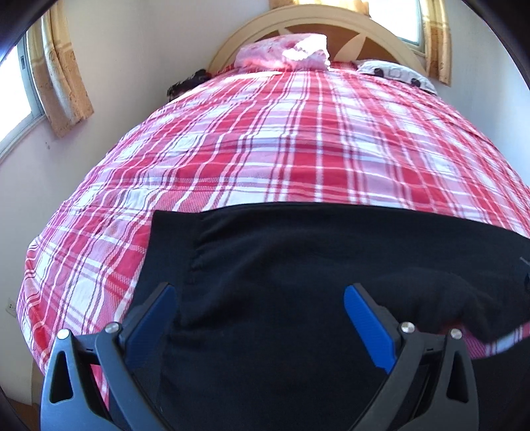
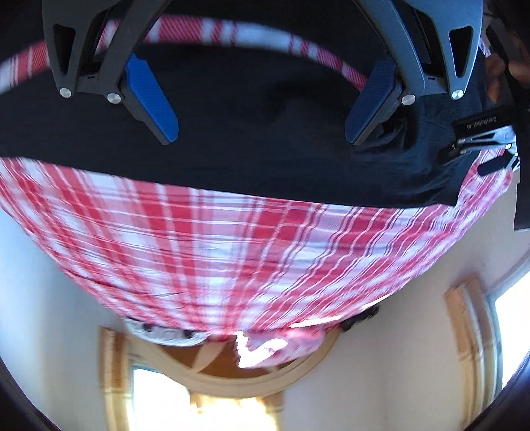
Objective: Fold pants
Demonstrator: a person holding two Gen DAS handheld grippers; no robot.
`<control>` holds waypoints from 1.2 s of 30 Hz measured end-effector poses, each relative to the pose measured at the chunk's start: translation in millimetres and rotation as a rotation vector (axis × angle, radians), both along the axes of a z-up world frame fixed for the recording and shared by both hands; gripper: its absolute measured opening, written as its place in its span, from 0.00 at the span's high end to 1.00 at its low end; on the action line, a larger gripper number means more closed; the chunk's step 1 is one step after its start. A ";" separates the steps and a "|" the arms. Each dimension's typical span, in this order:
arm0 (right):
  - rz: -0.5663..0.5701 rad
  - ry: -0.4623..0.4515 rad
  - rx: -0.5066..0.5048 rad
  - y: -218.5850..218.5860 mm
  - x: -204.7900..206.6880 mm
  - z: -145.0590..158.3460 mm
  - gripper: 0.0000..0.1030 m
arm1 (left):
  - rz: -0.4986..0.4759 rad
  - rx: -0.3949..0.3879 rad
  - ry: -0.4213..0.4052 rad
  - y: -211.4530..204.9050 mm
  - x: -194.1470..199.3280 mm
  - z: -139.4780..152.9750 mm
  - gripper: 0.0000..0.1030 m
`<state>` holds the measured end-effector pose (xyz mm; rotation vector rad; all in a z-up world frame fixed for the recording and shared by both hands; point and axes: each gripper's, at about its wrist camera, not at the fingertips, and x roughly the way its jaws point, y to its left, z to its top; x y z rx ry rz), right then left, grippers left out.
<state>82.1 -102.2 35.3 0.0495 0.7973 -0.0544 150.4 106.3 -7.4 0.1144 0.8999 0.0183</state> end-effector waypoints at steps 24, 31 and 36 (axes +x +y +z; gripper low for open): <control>0.324 0.221 -0.050 49.7 131.3 -69.3 0.91 | 0.037 -0.061 0.055 30.9 44.3 -34.7 0.00; 0.356 0.093 -0.090 62.1 90.5 -36.6 0.94 | 0.053 -0.202 0.057 65.0 7.1 -18.1 0.00; 0.408 0.000 -0.083 70.3 48.9 -13.5 0.94 | 0.036 -0.272 -0.002 77.1 -19.2 -5.2 0.00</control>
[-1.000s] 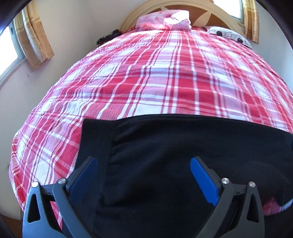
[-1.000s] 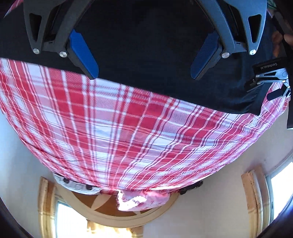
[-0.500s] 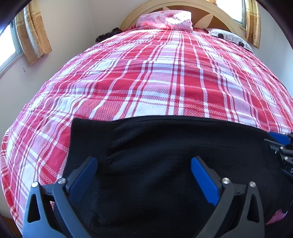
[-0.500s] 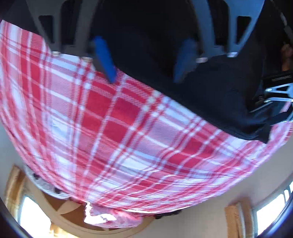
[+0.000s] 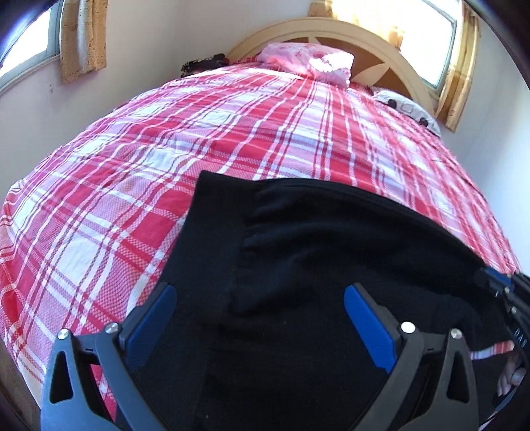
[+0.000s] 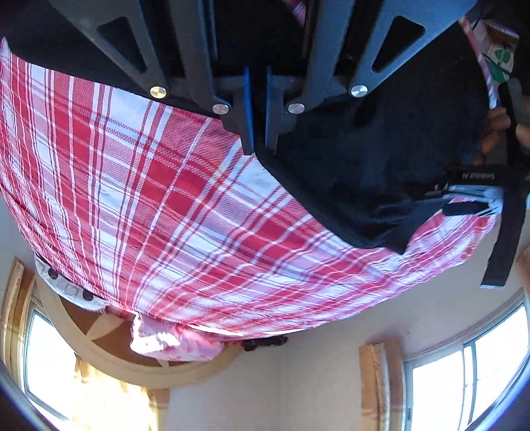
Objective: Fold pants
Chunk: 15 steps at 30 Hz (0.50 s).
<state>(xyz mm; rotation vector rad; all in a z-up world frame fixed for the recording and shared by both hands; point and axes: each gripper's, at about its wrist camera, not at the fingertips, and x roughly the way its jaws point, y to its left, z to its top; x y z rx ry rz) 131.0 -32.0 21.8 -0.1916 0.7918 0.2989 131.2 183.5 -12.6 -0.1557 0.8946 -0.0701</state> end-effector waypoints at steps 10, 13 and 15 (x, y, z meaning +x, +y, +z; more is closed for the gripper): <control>0.072 -0.101 -0.109 33.2 -88.5 -20.3 0.94 | -0.063 -0.112 -0.042 5.1 -19.1 17.6 0.00; 0.120 -0.113 -0.103 41.2 -108.6 -25.8 0.97 | -0.062 -0.126 -0.040 5.9 -16.3 19.8 0.00; 0.160 -0.126 -0.131 50.8 -123.6 -30.3 0.97 | -0.072 -0.156 -0.022 5.7 -9.4 18.1 0.00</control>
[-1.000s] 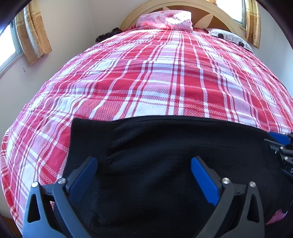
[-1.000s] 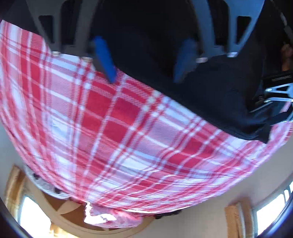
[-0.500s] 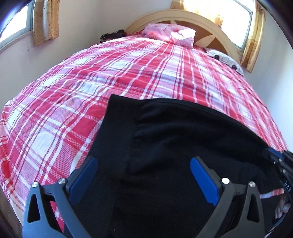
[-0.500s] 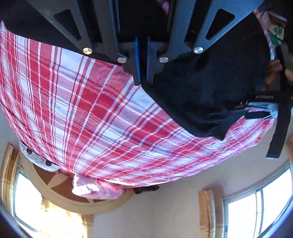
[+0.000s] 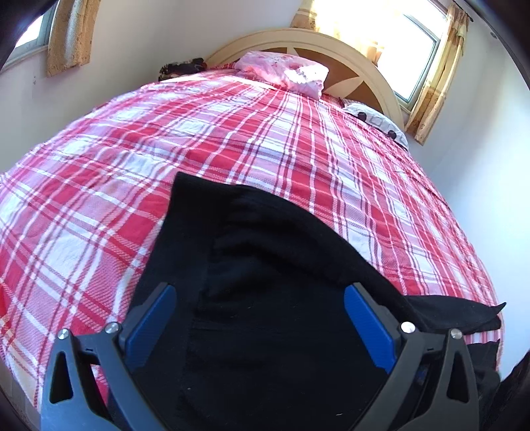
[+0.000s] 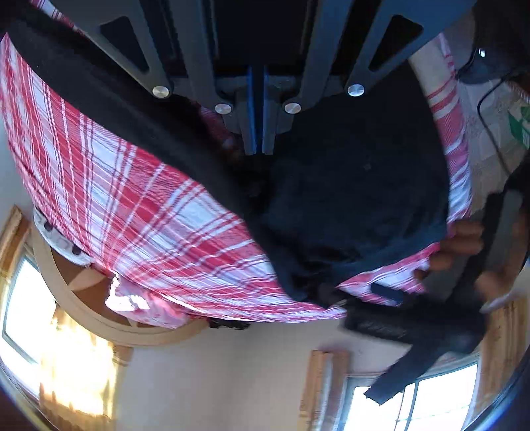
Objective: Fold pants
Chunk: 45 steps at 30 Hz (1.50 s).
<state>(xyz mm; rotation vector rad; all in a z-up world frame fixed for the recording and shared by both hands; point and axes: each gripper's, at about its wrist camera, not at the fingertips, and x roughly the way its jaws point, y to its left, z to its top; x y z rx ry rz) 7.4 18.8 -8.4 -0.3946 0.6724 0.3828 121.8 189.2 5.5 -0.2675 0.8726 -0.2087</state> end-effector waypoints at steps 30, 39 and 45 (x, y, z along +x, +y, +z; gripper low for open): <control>-0.105 0.215 0.503 -25.8 97.3 16.3 0.89 | 0.071 0.082 0.033 4.5 14.7 -26.9 0.00; -0.150 0.146 0.466 -36.2 88.6 16.7 0.38 | 0.078 0.122 -0.003 0.5 11.2 -19.7 0.00; -0.114 0.097 0.329 -13.8 91.5 18.5 0.38 | 0.080 0.092 -0.003 1.6 13.2 -13.5 0.00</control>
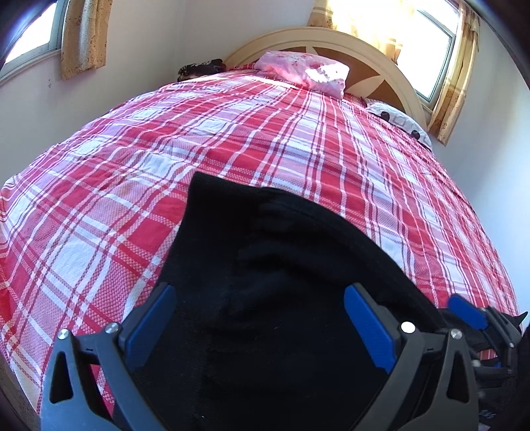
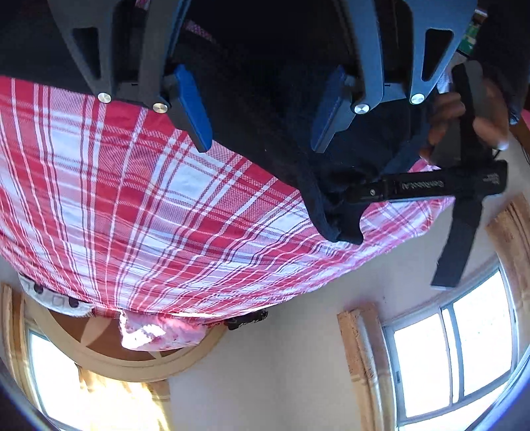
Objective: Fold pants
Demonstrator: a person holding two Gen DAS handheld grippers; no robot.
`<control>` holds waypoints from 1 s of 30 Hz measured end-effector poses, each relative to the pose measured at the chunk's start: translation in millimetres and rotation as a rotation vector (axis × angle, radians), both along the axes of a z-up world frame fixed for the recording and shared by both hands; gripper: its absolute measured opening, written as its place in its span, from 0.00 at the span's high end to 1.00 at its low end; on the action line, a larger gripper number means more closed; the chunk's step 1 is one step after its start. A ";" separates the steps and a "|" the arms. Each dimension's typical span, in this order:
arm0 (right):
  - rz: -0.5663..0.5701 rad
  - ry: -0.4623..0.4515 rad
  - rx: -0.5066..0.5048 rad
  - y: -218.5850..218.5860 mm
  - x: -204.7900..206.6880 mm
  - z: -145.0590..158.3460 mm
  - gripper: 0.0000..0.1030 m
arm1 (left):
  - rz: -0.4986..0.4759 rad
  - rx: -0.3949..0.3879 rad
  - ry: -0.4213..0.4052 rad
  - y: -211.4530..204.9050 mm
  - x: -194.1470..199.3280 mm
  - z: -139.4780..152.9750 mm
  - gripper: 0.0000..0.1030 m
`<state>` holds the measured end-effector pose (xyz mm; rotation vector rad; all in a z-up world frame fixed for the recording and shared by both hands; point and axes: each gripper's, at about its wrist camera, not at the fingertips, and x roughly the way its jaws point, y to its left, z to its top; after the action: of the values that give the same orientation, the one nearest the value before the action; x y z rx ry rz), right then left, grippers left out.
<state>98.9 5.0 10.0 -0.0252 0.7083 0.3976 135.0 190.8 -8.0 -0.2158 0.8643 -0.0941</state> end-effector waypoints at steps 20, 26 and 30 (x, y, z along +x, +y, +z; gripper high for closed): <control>0.233 -0.300 -0.619 87.8 -84.7 -44.1 0.92 | -0.022 -0.078 0.096 -3.6 17.8 3.3 0.00; 0.282 -0.408 -0.808 102.7 -114.0 -66.6 0.92 | 0.048 -0.069 0.221 1.8 41.5 -13.6 0.02; 0.263 -0.457 -0.848 105.0 -119.1 -68.4 0.92 | 0.094 -0.014 0.183 9.7 35.9 -16.2 0.43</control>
<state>-20.2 110.1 -58.4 -0.9888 0.3751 0.3008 170.8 200.5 -24.3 -0.2809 1.0341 0.0082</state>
